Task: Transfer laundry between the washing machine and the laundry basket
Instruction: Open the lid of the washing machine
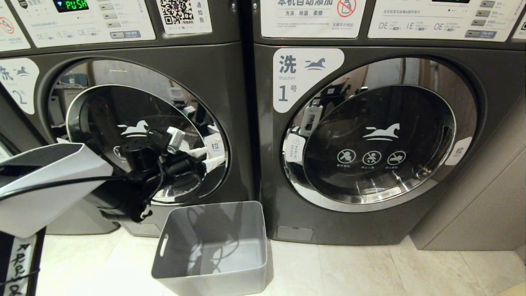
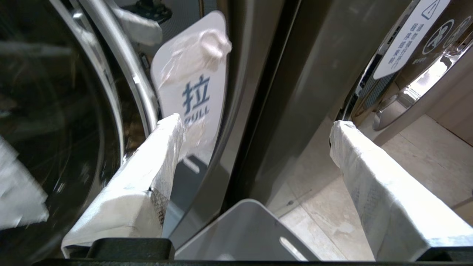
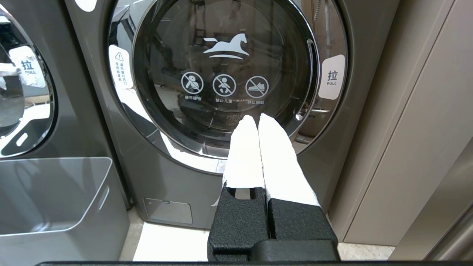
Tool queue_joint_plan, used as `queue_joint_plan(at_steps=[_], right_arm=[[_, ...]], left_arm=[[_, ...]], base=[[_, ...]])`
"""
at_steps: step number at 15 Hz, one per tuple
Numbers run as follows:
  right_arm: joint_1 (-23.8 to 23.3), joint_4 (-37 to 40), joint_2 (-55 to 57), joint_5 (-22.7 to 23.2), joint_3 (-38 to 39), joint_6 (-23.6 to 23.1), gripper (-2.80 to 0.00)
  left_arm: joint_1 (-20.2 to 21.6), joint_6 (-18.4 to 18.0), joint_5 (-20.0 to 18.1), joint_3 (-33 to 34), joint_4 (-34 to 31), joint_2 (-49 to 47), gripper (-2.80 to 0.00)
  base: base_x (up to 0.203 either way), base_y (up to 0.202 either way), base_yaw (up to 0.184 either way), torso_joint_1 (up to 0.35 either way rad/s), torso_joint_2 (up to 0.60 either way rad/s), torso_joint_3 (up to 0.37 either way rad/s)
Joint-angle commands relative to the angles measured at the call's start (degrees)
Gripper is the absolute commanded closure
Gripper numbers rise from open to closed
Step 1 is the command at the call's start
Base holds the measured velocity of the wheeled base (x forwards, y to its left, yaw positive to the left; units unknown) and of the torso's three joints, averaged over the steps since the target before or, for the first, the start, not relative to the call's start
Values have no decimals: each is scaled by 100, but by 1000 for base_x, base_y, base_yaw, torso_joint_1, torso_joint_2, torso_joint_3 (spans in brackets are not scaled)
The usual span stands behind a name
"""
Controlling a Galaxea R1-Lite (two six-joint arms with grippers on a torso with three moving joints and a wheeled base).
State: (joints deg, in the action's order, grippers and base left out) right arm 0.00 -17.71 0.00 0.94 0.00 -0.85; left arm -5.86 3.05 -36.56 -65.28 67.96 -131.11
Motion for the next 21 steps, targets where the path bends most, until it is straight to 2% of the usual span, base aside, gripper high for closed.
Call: queue_joint_plan(at_steps=[1,5,7,9,15,21], right_arm=[[0,-13,9,3,229,-3,0],[0,-13,9,3,229,-3,0],[0,-13,9,3,229,-3,0],[0,-13,9,3,229,-3,0],[0,-13,9,3,229,-3,0],[0,-13,9,3,229,-3,0]], left_arm=[[-11,-6,97,-144,33,-143,-280],[-20,-14,192,-301,33,-273,-280],[-9,-4,470,-242,33,-226,-280],[15,3,569,-143,33,-203,-280],[112,-6,580,146,42,-28,-280],[121,55,545,21,17,-99,-280]], base=[[0,0,0,0,0,0],[0,0,0,0,0,0],[0,0,0,0,0,0],[0,0,0,0,0,0],[0,0,0,0,0,0],[0,0,0,0,0,0]])
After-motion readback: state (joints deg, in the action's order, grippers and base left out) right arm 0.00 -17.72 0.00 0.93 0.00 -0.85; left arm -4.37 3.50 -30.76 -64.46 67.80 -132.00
